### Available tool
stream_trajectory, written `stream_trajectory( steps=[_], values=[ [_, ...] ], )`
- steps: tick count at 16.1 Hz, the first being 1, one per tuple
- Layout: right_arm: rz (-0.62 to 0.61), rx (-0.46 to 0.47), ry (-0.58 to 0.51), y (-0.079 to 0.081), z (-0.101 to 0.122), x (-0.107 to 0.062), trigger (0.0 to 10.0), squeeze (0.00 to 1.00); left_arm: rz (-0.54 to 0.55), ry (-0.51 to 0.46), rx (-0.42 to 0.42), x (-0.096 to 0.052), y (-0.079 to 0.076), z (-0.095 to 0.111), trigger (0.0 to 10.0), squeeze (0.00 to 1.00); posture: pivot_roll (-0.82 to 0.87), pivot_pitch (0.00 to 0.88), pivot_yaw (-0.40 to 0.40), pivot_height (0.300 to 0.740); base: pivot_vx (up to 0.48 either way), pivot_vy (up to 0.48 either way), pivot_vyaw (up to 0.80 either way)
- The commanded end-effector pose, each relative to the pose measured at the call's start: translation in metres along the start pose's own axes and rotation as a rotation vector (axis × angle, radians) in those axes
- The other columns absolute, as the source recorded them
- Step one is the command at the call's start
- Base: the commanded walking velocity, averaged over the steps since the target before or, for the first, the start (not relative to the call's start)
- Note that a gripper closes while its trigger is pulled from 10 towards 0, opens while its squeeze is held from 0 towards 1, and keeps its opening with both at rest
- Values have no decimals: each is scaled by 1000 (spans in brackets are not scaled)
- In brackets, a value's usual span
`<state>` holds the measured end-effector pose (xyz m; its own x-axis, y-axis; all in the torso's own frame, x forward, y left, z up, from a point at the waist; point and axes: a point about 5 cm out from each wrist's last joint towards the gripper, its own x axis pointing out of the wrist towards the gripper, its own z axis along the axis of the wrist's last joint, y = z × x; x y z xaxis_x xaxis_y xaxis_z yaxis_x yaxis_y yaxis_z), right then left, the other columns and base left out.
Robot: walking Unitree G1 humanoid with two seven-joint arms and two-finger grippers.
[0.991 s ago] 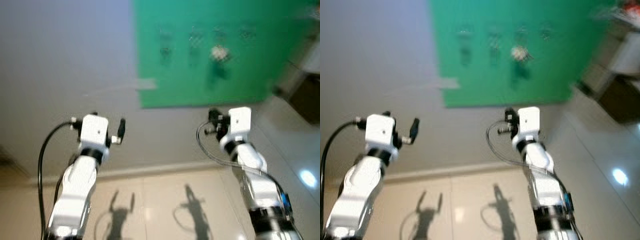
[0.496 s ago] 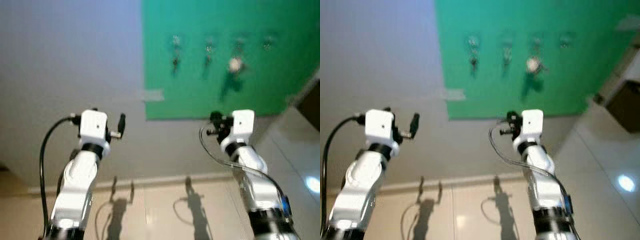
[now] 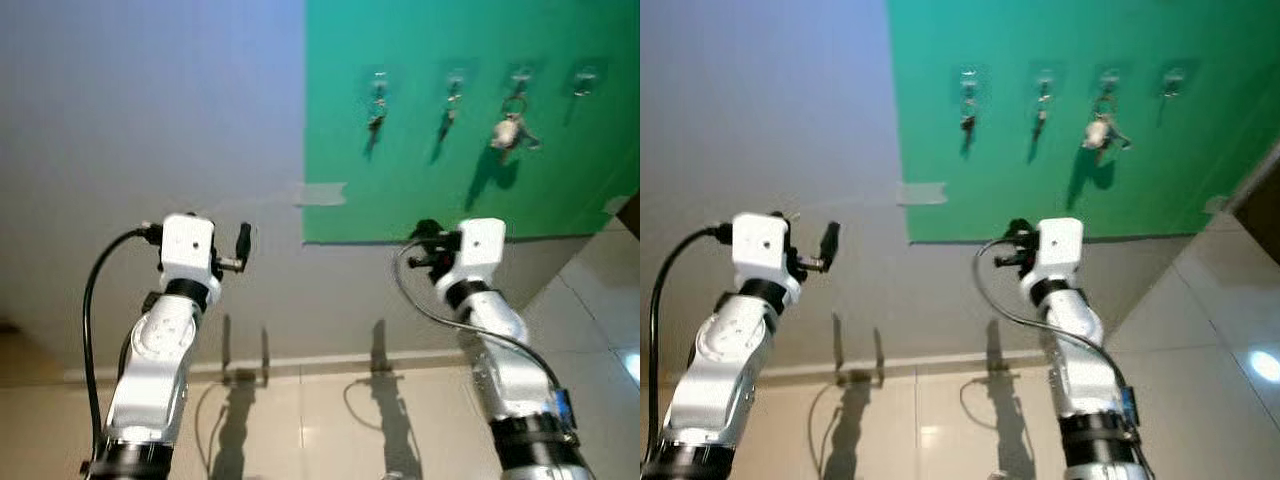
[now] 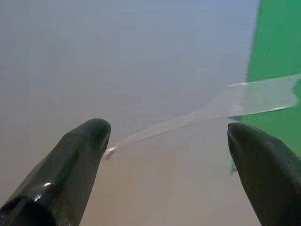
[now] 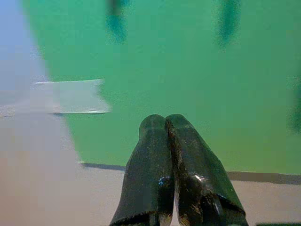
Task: Hang keys on a hook
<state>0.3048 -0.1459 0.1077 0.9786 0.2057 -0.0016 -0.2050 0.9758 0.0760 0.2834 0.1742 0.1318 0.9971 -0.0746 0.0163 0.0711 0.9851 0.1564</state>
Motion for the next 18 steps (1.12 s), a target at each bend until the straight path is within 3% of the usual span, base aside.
stream_trajectory(
  steps=[1,8,15,18],
  values=[
    [-7,-11,-17,-1,4,1,10000,0,-1,5,7,3,-1,1,10000,0,-25,0,25,740,0,-480,800],
    [-14,-68,-27,-2,9,3,10000,0,-8,7,6,5,-6,-2,10000,0,-42,0,23,740,0,-480,771],
    [-8,-16,-37,-2,11,4,10000,0,2,6,15,4,-5,-3,10000,0,-35,0,10,740,0,-480,0],
    [120,27,-63,-2,19,-3,10000,0,-15,6,26,3,-6,-4,10000,0,-36,0,11,740,0,-480,0]
  ],
)
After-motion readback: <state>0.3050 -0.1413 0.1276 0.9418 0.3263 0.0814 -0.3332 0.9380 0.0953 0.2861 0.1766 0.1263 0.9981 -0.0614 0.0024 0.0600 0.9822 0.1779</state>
